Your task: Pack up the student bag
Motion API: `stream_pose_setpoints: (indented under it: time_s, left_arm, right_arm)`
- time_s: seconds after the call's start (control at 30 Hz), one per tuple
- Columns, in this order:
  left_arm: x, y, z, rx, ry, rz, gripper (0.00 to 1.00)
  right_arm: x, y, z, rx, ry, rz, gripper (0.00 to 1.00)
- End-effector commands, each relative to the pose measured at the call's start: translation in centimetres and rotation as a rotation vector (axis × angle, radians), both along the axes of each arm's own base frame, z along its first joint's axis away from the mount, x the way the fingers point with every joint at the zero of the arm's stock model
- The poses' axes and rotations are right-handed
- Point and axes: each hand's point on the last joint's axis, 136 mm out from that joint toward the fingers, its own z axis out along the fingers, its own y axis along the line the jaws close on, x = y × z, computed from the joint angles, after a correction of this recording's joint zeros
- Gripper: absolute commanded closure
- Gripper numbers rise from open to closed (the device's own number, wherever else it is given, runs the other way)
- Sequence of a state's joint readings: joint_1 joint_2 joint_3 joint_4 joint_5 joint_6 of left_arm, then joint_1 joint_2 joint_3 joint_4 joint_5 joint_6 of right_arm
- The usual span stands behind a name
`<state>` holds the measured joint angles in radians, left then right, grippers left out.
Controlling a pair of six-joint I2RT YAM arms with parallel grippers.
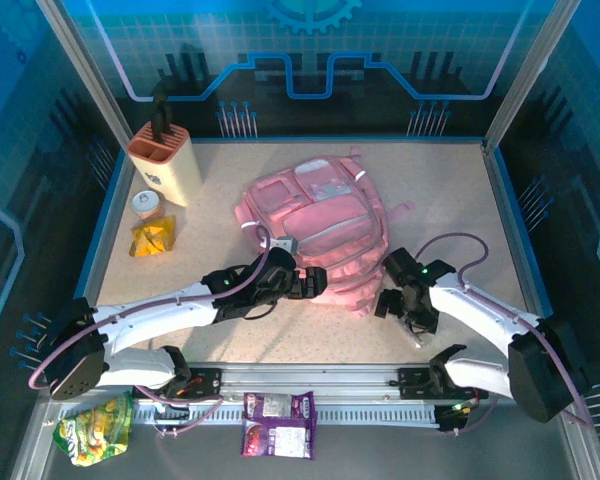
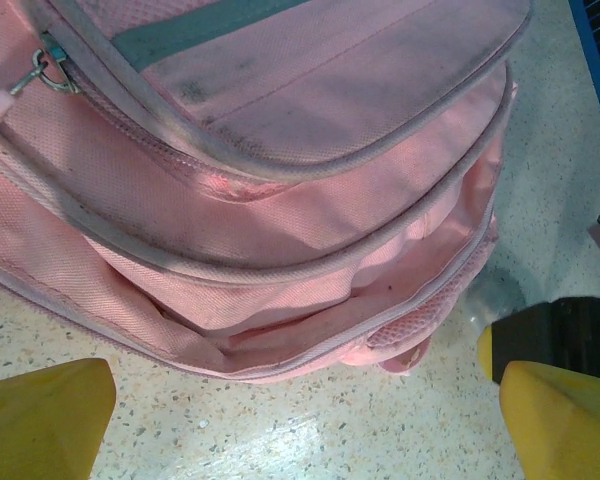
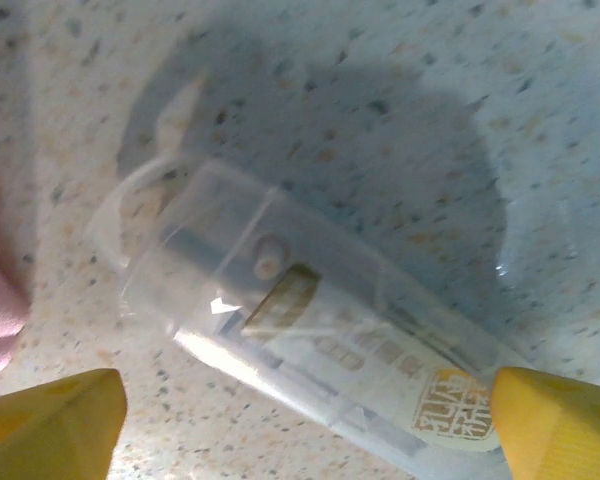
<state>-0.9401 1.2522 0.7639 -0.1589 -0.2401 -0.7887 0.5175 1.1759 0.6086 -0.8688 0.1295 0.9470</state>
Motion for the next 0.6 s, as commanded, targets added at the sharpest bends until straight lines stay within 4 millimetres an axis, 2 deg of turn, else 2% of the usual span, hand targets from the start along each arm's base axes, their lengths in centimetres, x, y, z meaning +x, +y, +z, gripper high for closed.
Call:
stream_pose_setpoints:
  time_s: [0.0,0.07,0.13,0.23,0.3,0.4,0.57]
  left_arm:
    - [0.1,0.3,-0.5,0.012,0.012,0.032,0.01]
    - [0.2,0.2,-0.2,0.004,0.010,0.033,0.01]
    - [0.1,0.1,-0.3,-0.002,0.016,0.033,0.01]
    - [0.0,0.0,-0.2,-0.003,0.020,0.027,0.01]
    - [0.0,0.0,-0.3,0.001,0.022,0.026,0.01]
    - [0.0,-0.1,-0.4,0.003,0.027,0.026,0.01]
    - [-0.1,0.3,-0.7,-0.002,0.030,0.044,0.01]
  right_arm:
    - [0.1,2.0,0.4,0.056,-0.040,-0.041,0.10]
    - [0.3,1.8,0.7,0.043,-0.054,-0.040,0.11]
    - [0.9,0.5,1.7,-0.036,-0.083,-0.018,0.10]
    - [1.1,-0.7,2.2,-0.081,-0.076,0.013,0.04]
    - [1.0,-0.4,1.9,-0.049,-0.053,0.054,0.01]
    - [0.4,1.6,1.3,0.034,-0.004,0.141,0.00]
    - [-0.3,0.2,0.7,-0.140,0.087,0.230,0.00]
